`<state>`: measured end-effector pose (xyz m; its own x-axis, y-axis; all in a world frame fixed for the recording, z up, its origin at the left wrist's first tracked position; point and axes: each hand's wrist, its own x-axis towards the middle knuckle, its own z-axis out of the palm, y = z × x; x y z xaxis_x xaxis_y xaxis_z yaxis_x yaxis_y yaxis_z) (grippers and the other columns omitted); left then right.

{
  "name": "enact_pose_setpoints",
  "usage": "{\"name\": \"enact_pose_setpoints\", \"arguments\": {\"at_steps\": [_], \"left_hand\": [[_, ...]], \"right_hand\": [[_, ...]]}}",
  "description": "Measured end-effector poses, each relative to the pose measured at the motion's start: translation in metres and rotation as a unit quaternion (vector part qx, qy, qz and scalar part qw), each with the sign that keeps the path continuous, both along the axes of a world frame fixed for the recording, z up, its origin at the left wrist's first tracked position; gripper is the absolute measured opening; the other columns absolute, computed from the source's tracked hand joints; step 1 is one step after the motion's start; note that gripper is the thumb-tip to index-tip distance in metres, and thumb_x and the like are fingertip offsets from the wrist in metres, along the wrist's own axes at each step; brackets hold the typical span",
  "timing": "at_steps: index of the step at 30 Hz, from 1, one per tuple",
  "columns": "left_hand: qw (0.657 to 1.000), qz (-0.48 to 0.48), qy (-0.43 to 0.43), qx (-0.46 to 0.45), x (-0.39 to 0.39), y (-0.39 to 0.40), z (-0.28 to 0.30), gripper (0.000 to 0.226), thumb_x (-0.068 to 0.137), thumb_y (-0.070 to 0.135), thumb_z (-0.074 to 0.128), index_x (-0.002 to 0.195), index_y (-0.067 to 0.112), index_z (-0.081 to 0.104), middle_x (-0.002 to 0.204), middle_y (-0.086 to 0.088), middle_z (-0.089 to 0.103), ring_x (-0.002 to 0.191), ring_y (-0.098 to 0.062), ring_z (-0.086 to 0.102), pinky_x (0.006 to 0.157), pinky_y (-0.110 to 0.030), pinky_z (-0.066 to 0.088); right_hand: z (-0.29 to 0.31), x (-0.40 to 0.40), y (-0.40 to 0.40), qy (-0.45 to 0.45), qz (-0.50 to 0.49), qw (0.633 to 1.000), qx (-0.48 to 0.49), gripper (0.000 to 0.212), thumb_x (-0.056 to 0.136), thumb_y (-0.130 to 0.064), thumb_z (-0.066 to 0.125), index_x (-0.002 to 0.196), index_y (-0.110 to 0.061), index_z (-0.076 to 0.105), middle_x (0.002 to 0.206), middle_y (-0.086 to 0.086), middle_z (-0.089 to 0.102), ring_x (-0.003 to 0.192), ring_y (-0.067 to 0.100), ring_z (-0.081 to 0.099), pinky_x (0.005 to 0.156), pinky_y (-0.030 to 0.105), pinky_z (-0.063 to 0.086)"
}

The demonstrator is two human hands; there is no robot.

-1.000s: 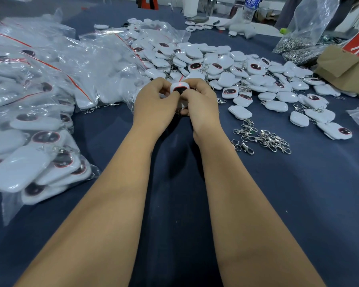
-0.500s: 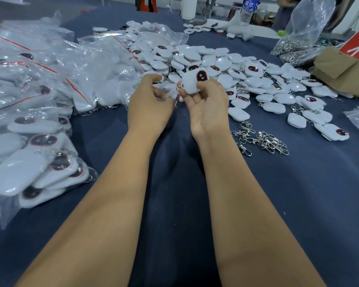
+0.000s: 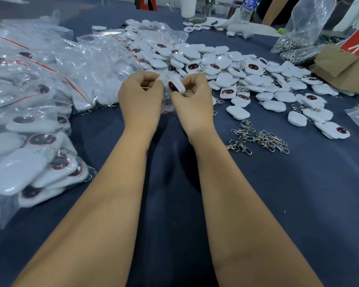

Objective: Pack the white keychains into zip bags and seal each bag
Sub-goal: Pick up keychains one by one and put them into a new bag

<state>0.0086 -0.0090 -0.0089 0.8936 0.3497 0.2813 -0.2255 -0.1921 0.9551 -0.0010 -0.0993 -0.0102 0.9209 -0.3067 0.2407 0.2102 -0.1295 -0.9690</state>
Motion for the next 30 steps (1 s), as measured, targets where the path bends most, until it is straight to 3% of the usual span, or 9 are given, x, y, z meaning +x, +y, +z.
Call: {"name": "enact_pose_setpoints", "arguments": {"at_steps": [5,8,12,16,19,23,27,30], "left_hand": [[0.999,0.006,-0.034,-0.022,-0.001,-0.001,0.002,0.013,0.086,0.010,0.061,0.089,0.019,0.069,0.080,0.006,0.066,0.072,-0.004,0.060,0.073,-0.022,0.053],[0.999,0.009,-0.045,-0.028,-0.001,-0.001,0.001,0.012,0.086,0.010,0.061,0.090,0.018,0.069,0.077,0.010,0.064,0.065,0.004,0.056,0.067,-0.014,0.048],[0.996,0.029,-0.076,-0.037,0.000,0.001,0.001,0.012,0.087,0.011,0.060,0.092,0.013,0.070,0.085,0.002,0.067,0.066,0.005,0.054,0.068,-0.009,0.042],[0.991,0.062,-0.119,-0.022,0.001,0.001,-0.001,0.011,0.086,0.011,0.059,0.092,0.017,0.066,0.097,-0.008,0.067,0.071,0.005,0.053,0.075,-0.010,0.042],[0.992,0.018,-0.117,0.042,0.002,-0.002,-0.005,0.013,0.084,0.014,0.059,0.091,0.024,0.064,0.094,0.002,0.063,0.071,0.005,0.053,0.075,-0.013,0.044],[0.986,-0.080,-0.053,0.136,0.005,-0.006,-0.012,0.021,0.079,0.018,0.057,0.094,0.031,0.065,0.081,0.012,0.060,0.066,-0.001,0.053,0.072,-0.026,0.050],[0.954,-0.125,-0.020,0.271,0.005,-0.007,-0.017,0.027,0.081,0.017,0.060,0.104,0.031,0.066,0.084,0.011,0.059,0.079,-0.011,0.056,0.079,-0.035,0.052],[0.951,-0.082,-0.007,0.298,0.007,-0.003,-0.017,0.031,0.084,0.012,0.054,0.109,0.026,0.066,0.095,0.004,0.062,0.093,-0.021,0.059,0.078,-0.036,0.050]], "right_hand": [[-0.008,0.001,0.003,-0.052,-0.033,0.979,-0.196,0.015,0.086,-0.008,0.066,0.096,-0.016,0.072,0.105,0.004,0.054,0.095,0.013,0.054,0.086,0.027,0.047],[-0.010,0.002,0.000,-0.068,-0.108,0.947,-0.294,0.021,0.083,-0.023,0.073,0.104,-0.021,0.075,0.111,0.004,0.050,0.106,0.022,0.048,0.091,0.035,0.043],[-0.005,0.000,-0.001,-0.043,-0.133,0.958,-0.252,0.032,0.077,-0.017,0.076,0.103,-0.013,0.058,0.111,0.002,0.046,0.101,0.022,0.049,0.089,0.040,0.045],[-0.002,-0.001,-0.007,-0.006,-0.172,0.955,-0.240,0.026,0.085,-0.007,0.060,0.110,-0.011,0.054,0.114,0.004,0.051,0.105,0.024,0.051,0.093,0.042,0.042],[-0.001,-0.001,-0.007,0.026,-0.173,0.959,-0.224,0.035,0.085,-0.003,0.051,0.118,-0.012,0.055,0.119,0.004,0.054,0.111,0.024,0.050,0.098,0.041,0.039],[0.002,-0.001,-0.014,0.042,-0.191,0.969,-0.152,0.041,0.085,0.000,0.045,0.122,-0.012,0.056,0.123,0.003,0.059,0.116,0.024,0.050,0.101,0.041,0.039],[-0.002,0.001,-0.023,0.105,-0.180,0.929,-0.306,0.060,0.087,-0.002,0.049,0.145,-0.017,0.041,0.144,0.002,0.049,0.136,0.025,0.034,0.109,0.036,0.030],[-0.006,0.003,-0.023,0.139,-0.140,0.905,-0.377,0.070,0.088,-0.006,0.049,0.153,-0.019,0.028,0.153,0.000,0.039,0.146,0.024,0.021,0.115,0.040,0.022]]}}
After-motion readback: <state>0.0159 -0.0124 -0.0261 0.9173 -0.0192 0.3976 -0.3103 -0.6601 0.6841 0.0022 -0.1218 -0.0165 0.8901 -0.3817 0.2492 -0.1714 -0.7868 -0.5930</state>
